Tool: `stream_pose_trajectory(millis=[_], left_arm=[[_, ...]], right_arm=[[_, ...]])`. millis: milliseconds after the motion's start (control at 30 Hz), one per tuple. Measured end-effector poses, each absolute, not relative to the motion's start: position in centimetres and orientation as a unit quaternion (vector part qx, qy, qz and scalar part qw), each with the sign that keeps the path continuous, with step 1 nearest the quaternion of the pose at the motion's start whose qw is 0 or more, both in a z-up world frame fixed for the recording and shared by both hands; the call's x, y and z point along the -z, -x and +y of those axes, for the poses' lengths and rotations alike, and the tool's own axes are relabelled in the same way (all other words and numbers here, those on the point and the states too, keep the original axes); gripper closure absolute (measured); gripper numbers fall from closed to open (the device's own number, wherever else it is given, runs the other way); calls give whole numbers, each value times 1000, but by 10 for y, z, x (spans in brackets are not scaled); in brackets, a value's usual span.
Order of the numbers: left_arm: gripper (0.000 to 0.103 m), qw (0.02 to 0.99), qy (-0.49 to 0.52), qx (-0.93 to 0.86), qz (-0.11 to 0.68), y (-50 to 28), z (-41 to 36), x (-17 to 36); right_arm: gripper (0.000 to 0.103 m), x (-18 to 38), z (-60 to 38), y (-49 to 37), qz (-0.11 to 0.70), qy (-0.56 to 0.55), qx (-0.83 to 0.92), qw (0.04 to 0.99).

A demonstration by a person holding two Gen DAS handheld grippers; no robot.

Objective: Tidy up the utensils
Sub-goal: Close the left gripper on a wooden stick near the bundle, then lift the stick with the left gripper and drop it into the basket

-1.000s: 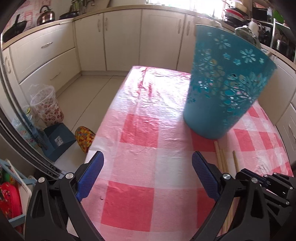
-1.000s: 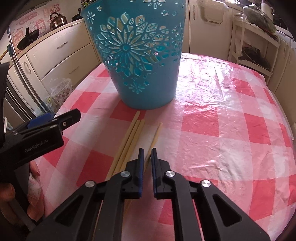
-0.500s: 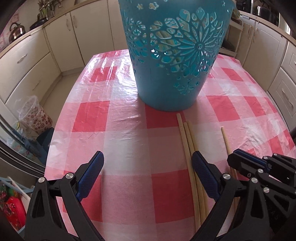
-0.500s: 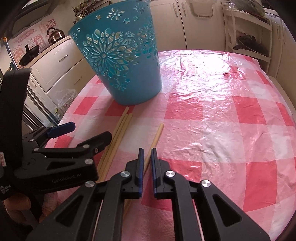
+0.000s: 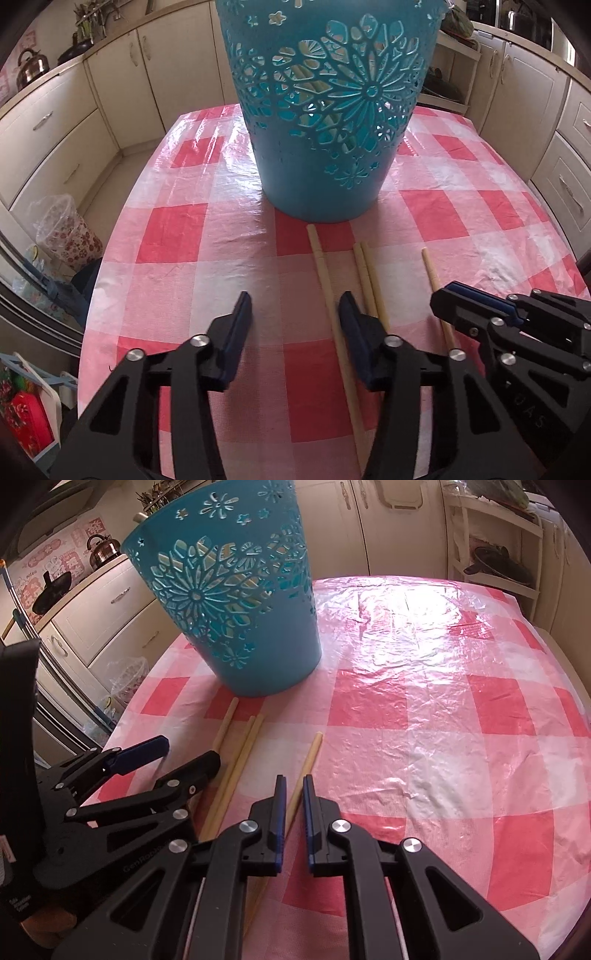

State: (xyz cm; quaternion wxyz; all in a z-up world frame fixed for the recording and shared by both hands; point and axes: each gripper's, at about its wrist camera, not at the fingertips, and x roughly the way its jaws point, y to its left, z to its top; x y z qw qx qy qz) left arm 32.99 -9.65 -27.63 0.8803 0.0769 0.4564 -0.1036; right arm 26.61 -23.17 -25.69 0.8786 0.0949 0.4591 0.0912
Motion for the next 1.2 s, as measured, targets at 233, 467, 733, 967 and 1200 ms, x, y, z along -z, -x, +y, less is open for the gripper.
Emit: stream_pose_trajectory(millis=[233,467,733,967,1200], left_arm=[[97,877,9,114,467,-320,-68,275],[96,873,3,108,476,-330,-68,275],[97,878,-46,92,468,-344,-80,275],[97,879,-71,99,461,-344,-86,275],[98,884,-83,101,448,-340,-89,274]], right_arm=[[94,255,-227,-265,467,-68,-113,875],[94,256,-233,-269,467,-84,-107,874],[94,257,-236,-269,457,-85,-113,878],[94,258,-236,-269,453,-88,-112,880],[95,258,-231,-268,445,-74,-103,886]])
